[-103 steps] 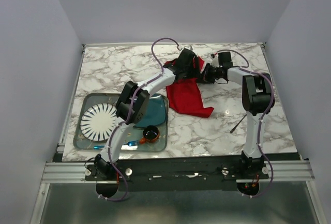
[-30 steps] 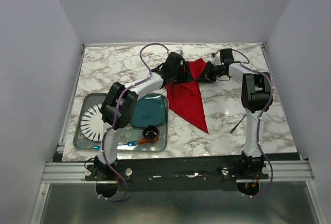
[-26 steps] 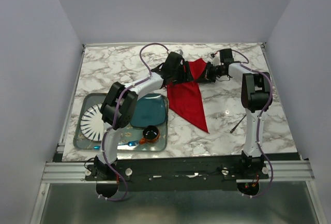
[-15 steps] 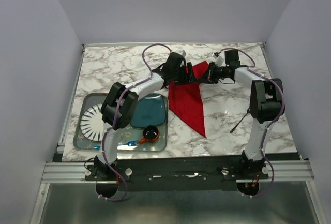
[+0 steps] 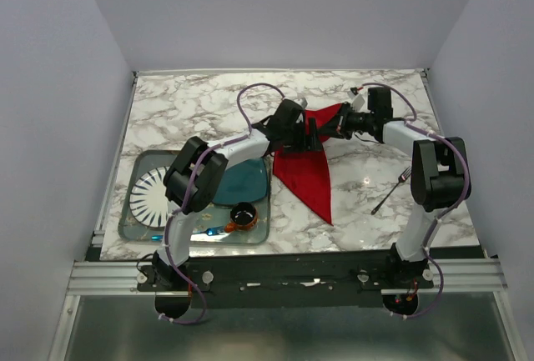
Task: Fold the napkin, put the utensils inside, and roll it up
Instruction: Flatten the napkin out
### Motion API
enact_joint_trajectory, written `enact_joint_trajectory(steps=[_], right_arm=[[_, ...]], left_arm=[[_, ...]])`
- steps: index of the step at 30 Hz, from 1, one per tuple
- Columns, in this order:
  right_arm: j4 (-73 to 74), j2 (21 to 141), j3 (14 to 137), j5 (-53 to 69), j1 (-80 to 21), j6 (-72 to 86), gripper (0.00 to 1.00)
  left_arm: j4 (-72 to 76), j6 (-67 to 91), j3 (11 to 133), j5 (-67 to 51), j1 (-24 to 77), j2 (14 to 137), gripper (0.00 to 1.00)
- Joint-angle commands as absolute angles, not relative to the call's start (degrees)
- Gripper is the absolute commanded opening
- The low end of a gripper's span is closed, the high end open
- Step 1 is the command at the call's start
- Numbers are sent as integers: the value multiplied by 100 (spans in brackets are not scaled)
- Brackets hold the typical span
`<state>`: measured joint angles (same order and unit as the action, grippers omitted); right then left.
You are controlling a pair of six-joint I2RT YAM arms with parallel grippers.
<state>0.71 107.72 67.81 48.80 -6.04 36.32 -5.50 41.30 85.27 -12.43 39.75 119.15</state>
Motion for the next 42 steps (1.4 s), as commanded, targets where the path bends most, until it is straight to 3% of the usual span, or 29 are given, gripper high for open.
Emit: enact_joint_trajectory(steps=[1,4,7,8,10,11,14,20,26,34,42], right_arm=[[-334,10425,6636,5010,-633,3902,1],[-413,10284,6487,4896,-624,4025,1],[-501,10073,6381,4817,-633,4131,1],[-510,9994,6363,4790,-633,4148,1],[-492,9906,6302,4668,-624,4122,1],[-492,9879,6276,4606,-633,4061,1],[-492,9835,6223,4518,-607,3912,1],[-378,9616,6249,4395,-413,3622,1],[341,8748,6950,3842,113,3297,1],[1783,7604,9216,1858,264,2523,1],[2399,7093,10195,1178,264,2101,1]], left_arm=[[-685,4008,8850,-810,4061,11829,78],[-914,3999,9017,-502,4069,11970,71],[-1098,3955,9158,-273,4061,12050,58],[-1116,3885,9202,-229,4061,12041,43],[-1134,3815,9228,-132,4052,11954,32],[-1151,3771,9220,-88,4052,11901,21],[-1230,3630,9176,-44,4026,11638,0],[-1108,3595,8878,-244,3737,10970,0],[-1,3876,8604,-888,3086,10161,0],[659,3727,9913,-1161,2619,9713,0],[659,3928,11021,-897,2348,9624,0]])
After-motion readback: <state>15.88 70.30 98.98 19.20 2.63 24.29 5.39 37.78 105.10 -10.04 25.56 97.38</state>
